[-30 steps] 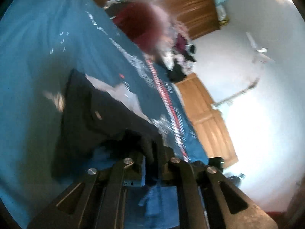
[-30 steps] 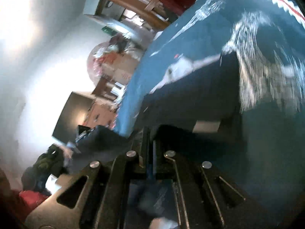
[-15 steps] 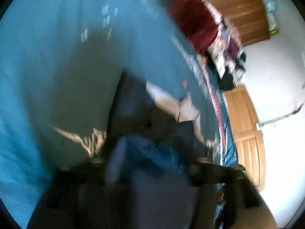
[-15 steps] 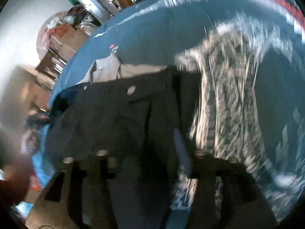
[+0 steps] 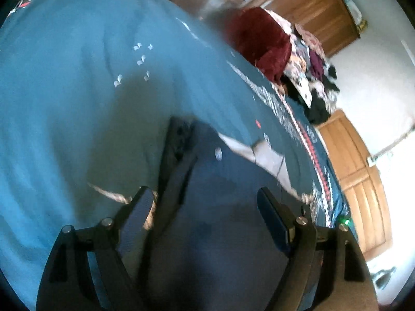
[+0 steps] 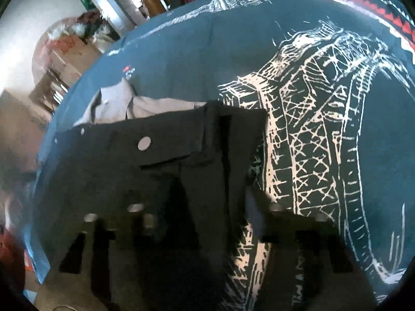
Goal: Fold large clothes
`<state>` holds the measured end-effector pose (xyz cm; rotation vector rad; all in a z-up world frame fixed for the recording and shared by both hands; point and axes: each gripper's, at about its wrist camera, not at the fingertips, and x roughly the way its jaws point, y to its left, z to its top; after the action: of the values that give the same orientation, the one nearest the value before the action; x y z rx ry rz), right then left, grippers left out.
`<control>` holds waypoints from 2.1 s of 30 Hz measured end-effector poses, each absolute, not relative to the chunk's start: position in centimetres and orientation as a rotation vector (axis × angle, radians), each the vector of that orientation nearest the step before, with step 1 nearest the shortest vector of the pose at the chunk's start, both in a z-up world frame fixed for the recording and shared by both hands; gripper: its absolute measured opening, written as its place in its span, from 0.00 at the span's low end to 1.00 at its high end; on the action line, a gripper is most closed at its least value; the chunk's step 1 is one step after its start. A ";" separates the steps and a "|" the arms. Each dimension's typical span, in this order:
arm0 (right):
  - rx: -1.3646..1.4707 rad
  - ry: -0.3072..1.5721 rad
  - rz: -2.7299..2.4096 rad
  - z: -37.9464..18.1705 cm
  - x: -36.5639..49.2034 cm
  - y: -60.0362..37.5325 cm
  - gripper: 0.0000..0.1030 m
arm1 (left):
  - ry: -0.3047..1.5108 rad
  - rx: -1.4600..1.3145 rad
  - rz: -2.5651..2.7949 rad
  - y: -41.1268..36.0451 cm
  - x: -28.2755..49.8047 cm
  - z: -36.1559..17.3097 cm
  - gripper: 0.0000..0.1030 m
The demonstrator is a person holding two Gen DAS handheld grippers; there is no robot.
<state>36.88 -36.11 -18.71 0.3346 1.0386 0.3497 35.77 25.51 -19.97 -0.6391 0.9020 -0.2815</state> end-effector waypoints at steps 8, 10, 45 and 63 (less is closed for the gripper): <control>0.278 1.001 0.348 -18.3 37.3 -36.5 0.59 | 0.918 -0.620 -0.289 23.9 33.9 -21.1 0.81; 0.212 0.978 0.286 -17.6 37.3 -36.4 0.61 | 0.901 -0.641 -0.292 24.1 33.8 -21.1 0.81; 0.108 1.035 0.432 -16.4 22.3 -32.6 0.48 | 1.022 -0.440 -0.040 30.2 22.9 -19.8 0.53; 0.256 1.053 0.357 -15.4 18.0 -31.0 0.77 | 0.887 -0.801 -0.069 26.7 20.5 -22.7 0.16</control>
<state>18.02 -30.95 -15.45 0.2556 1.0531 0.3571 20.50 26.67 -22.70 -0.8006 0.8865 -0.0688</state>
